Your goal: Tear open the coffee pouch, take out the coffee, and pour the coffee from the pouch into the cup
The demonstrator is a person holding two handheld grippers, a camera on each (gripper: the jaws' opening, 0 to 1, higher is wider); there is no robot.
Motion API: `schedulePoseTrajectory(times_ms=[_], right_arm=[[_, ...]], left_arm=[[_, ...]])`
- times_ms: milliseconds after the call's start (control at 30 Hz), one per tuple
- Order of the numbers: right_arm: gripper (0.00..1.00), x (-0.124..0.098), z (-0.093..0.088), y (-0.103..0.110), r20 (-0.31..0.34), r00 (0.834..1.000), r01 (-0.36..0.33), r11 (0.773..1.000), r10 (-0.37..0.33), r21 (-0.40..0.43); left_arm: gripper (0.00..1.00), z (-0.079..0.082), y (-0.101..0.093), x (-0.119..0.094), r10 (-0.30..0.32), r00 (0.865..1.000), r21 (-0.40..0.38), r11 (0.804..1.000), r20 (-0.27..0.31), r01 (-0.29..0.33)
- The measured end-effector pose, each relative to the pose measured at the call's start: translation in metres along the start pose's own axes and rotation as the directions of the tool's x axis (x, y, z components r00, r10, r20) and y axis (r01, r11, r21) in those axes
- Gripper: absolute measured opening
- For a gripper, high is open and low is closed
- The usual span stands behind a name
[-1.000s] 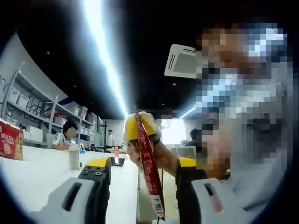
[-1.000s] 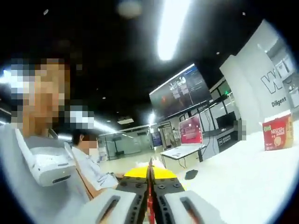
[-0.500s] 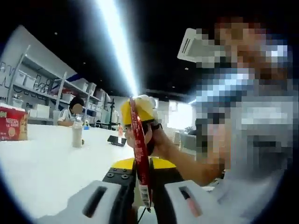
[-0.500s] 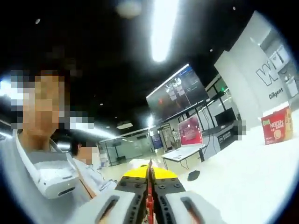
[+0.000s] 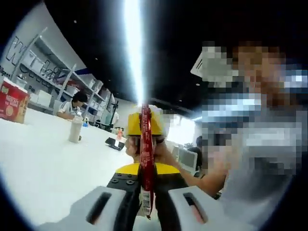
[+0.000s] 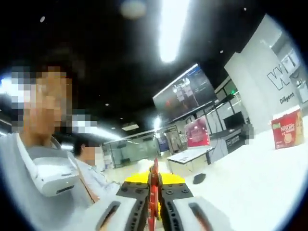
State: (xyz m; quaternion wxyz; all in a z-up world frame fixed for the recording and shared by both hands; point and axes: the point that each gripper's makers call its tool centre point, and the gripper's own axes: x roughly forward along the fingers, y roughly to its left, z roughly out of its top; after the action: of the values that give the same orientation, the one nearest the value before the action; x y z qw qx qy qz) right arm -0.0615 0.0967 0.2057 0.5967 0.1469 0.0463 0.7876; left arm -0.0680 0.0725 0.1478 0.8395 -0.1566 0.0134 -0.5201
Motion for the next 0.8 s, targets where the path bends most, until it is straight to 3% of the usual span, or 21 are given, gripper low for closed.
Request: schedulePoseTrajectory(times_ms=[33, 67, 100, 167, 200, 267, 300, 400, 433, 467, 533, 567, 600, 667, 700, 767, 800], right_arm=[[0.05, -0.001, -0.001, -0.006, -0.006, 0.999, 0.034, 0.999, -0.034, -0.013], [0.05, -0.003, -0.002, -0.023, -0.012, 0.992, 0.123, 0.991, -0.124, -0.049], [0.04, -0.005, -0.004, -0.032, -0.022, 0.985, 0.169, 0.983, -0.171, -0.066], [0.04, -0.011, -0.011, -0.058, -0.041, 0.947, 0.310, 0.942, -0.318, -0.130], [0.04, -0.012, -0.015, -0.066, -0.041, 0.930, 0.356, 0.922, -0.365, -0.152], [0.04, -0.008, -0.017, -0.075, -0.003, 0.908, 0.413, 0.897, -0.419, -0.158], [0.04, -0.004, -0.018, -0.073, 0.015, 0.909, 0.413, 0.898, -0.416, -0.151], [0.04, 0.007, -0.018, -0.071, 0.069, 0.900, 0.435, 0.889, -0.430, -0.144], [0.04, 0.010, -0.018, -0.070, 0.078, 0.898, 0.440, 0.886, -0.433, -0.145], [0.04, 0.013, -0.019, -0.069, 0.077, 0.896, 0.445, 0.883, -0.438, -0.151], [0.05, 0.013, -0.022, -0.068, 0.055, 0.904, 0.425, 0.879, -0.424, -0.216], [0.06, 0.014, -0.025, -0.064, 0.042, 0.921, 0.385, 0.890, -0.388, -0.245], [0.09, 0.015, -0.025, -0.056, 0.040, 0.943, 0.328, 0.907, -0.329, -0.263], [0.21, 0.012, -0.026, -0.048, 0.017, 0.968, 0.247, 0.944, -0.250, -0.220], [0.23, 0.012, -0.027, -0.047, 0.006, 0.971, 0.234, 0.948, -0.238, -0.214], [0.24, 0.009, -0.030, -0.040, -0.060, 0.988, 0.120, 0.961, -0.139, -0.248], [0.25, 0.009, -0.029, -0.035, -0.073, 0.994, 0.063, 0.975, -0.080, -0.214]], left_arm=[[0.13, 0.000, 0.010, 0.000, 0.052, 0.999, 0.035, 0.998, 0.000, -0.052], [0.14, 0.000, 0.024, -0.001, 0.136, 0.991, 0.098, 0.986, 0.008, -0.136], [0.16, -0.001, 0.035, -0.003, 0.213, 0.977, 0.147, 0.966, 0.010, -0.212], [0.27, -0.004, 0.051, -0.004, 0.335, 0.942, 0.182, 0.927, -0.006, -0.328], [0.28, -0.003, 0.058, -0.003, 0.393, 0.919, 0.224, 0.896, 0.001, -0.383], [0.27, -0.005, 0.072, -0.002, 0.518, 0.855, 0.334, 0.807, -0.002, -0.488], [0.28, -0.009, 0.078, 0.000, 0.565, 0.825, 0.379, 0.765, -0.010, -0.520], [0.27, -0.018, 0.104, -0.003, 0.731, 0.682, 0.539, 0.580, -0.013, -0.611], [0.23, -0.019, 0.106, -0.004, 0.748, 0.663, 0.559, 0.553, -0.008, -0.617], [0.18, -0.019, 0.106, -0.005, 0.758, 0.652, 0.603, 0.515, 0.011, -0.609], [0.16, -0.022, 0.105, -0.006, 0.752, 0.659, 0.596, 0.526, 0.007, -0.607], [0.14, -0.026, 0.103, -0.007, 0.736, 0.676, 0.547, 0.577, -0.026, -0.607], [0.13, -0.026, 0.099, -0.006, 0.701, 0.712, 0.511, 0.627, -0.039, -0.589], [0.13, -0.025, 0.084, 0.000, 0.581, 0.811, 0.487, 0.729, -0.069, -0.481], [0.13, -0.026, 0.080, 0.001, 0.554, 0.829, 0.483, 0.748, -0.080, -0.454], [0.13, -0.025, 0.071, 0.000, 0.441, 0.888, 0.422, 0.835, -0.132, -0.352], [0.13, -0.027, 0.053, 0.004, 0.297, 0.939, 0.383, 0.899, -0.175, -0.213]])
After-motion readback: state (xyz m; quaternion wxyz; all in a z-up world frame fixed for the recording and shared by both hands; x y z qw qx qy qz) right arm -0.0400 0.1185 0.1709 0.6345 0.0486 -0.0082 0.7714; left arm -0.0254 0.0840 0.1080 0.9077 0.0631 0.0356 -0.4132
